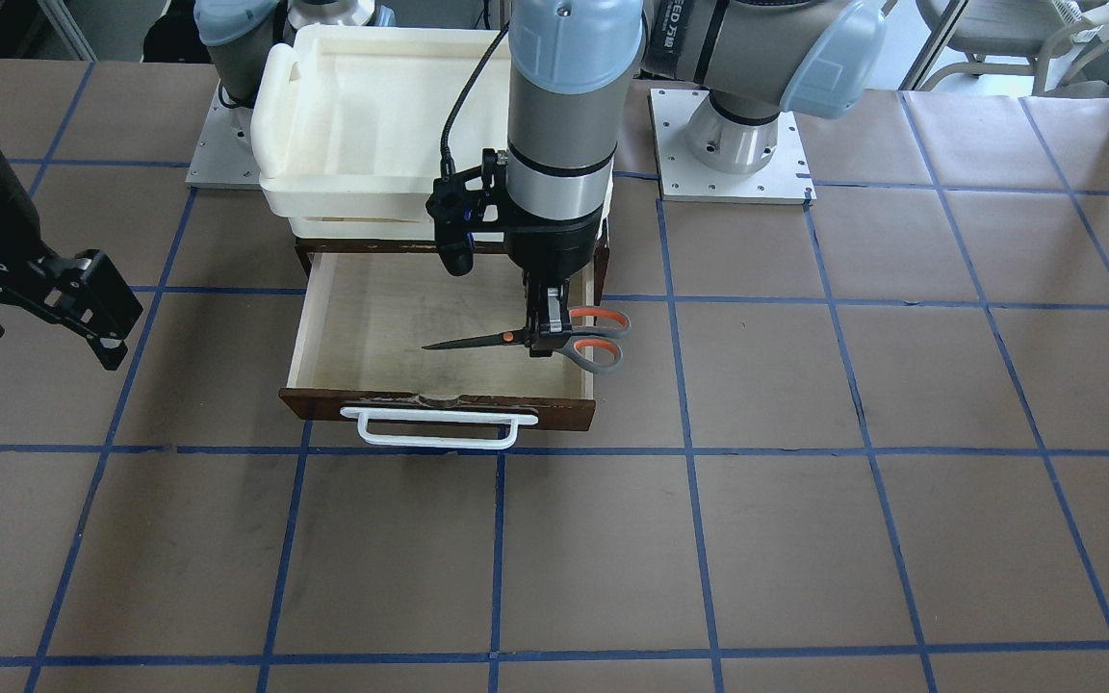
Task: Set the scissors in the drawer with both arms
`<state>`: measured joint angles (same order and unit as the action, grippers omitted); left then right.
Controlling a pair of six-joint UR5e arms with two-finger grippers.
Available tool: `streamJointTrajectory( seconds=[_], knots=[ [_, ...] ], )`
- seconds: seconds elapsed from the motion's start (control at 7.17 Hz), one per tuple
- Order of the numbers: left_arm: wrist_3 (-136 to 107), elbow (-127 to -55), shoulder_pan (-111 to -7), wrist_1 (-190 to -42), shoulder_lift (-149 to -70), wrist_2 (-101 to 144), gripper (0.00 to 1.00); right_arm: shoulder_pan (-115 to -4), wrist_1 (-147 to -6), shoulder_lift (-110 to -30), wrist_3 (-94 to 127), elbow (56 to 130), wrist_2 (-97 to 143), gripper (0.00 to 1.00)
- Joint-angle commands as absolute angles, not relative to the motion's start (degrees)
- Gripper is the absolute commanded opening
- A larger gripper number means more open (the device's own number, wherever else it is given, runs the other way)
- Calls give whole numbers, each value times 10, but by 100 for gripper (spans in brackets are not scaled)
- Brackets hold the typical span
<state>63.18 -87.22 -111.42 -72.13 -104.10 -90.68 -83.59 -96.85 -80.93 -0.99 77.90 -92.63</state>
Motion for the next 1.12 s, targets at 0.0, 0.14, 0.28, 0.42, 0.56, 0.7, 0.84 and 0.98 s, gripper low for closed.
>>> streamJointTrajectory(
  seconds=[0.0,0.14,0.28,0.42,0.56,0.7,0.84,0.98],
  knots=[
    [628,-870,-1137,-722,-1057,-907,0,-836,-958,-824,-25,785,-913,100],
    [622,-871,-1148,-729,-1060,-907,0,-835,-940,-829,-29,787,-913,100],
    [622,-871,-1156,-743,-1063,-907,0,-836,-925,-834,-29,787,-913,100],
    [607,-871,-1158,-742,-1070,-905,0,-840,-917,-836,-29,787,-912,100],
    [602,-872,-1164,-744,-1075,-906,0,-848,-911,-836,-29,787,-895,100],
    [599,-872,-1169,-736,-1085,-904,0,-859,-892,-836,-29,787,-887,100],
    [593,-871,-1173,-735,-1092,-905,0,-867,-885,-835,-28,787,-885,100],
    [591,-872,-1175,-735,-1095,-905,0,-867,-875,-835,-28,787,-885,100]
  ],
)
